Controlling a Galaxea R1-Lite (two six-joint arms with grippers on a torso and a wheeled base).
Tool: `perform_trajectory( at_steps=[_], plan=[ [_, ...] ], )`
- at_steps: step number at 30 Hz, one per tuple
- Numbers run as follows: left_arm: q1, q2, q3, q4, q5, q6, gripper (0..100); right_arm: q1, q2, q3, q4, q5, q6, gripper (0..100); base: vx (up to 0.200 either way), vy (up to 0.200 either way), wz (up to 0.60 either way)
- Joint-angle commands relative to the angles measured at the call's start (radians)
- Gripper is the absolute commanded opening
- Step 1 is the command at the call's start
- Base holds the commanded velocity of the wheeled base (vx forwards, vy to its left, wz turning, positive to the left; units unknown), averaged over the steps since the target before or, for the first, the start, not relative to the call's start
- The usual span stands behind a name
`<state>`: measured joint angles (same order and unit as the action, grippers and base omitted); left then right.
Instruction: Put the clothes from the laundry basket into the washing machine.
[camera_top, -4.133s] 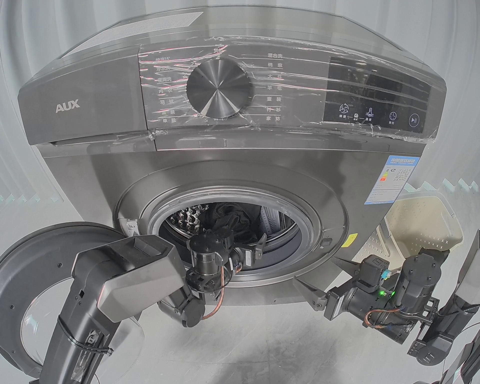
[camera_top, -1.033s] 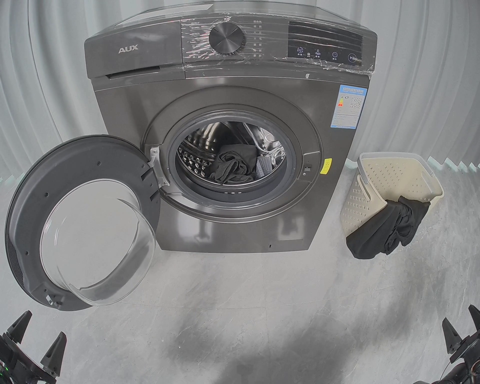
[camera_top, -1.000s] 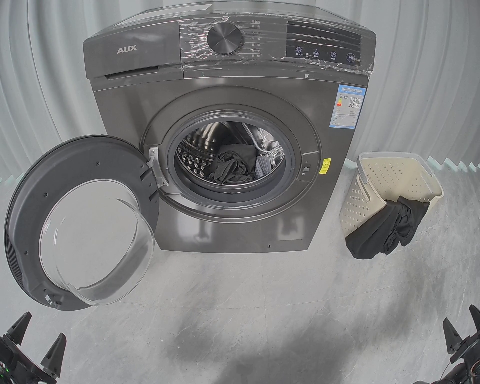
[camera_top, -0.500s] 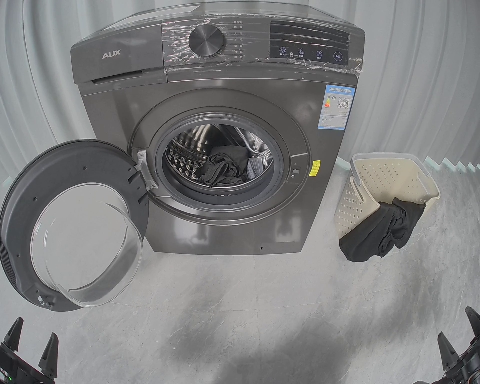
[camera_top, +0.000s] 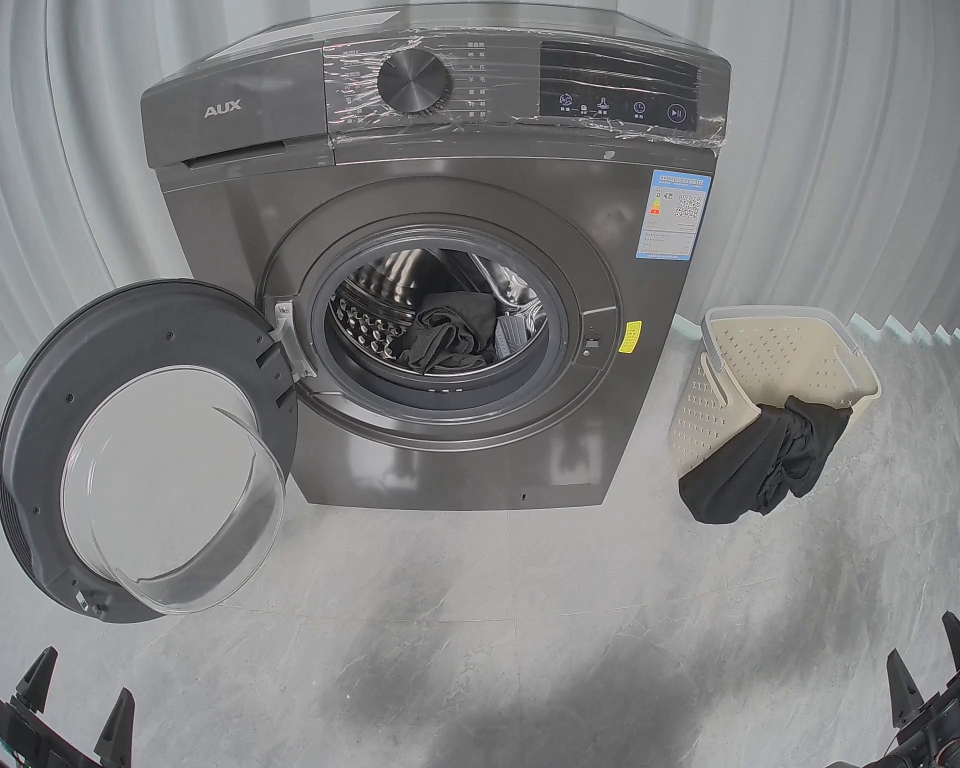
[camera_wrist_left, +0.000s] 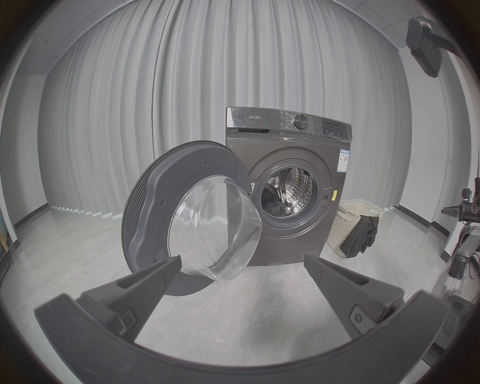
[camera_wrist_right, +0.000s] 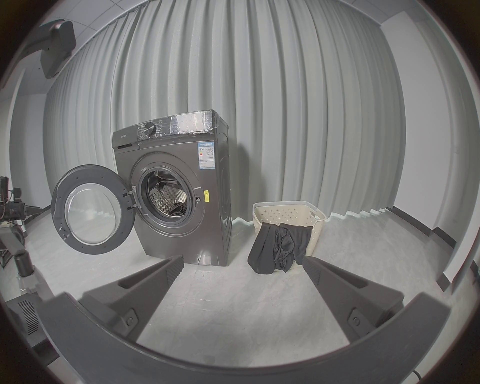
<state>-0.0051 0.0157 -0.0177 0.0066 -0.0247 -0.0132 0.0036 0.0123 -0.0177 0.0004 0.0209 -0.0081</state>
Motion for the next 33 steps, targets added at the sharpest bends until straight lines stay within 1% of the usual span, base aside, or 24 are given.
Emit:
perform_trajectory(
  at_steps=[1,13,25,33],
  plan=[
    [0.001,-0.016,0.016,0.001,0.002,-0.004,100,-0.001,-0.012,0.018,0.001,0.001,-0.001,100,0.0,-0.2,0.0],
    [0.001,-0.016,0.016,0.001,-0.001,0.004,100,0.001,-0.012,0.016,0.001,0.001,-0.001,100,0.0,-0.2,0.0],
    [0.001,-0.016,0.016,0.001,0.0,-0.005,100,-0.001,-0.012,0.016,0.001,0.001,-0.001,100,0.0,-0.2,0.0],
    [0.001,-0.016,0.016,0.001,0.0,-0.004,100,-0.001,-0.012,0.016,0.001,0.001,-0.001,100,0.0,-0.2,0.0]
  ],
)
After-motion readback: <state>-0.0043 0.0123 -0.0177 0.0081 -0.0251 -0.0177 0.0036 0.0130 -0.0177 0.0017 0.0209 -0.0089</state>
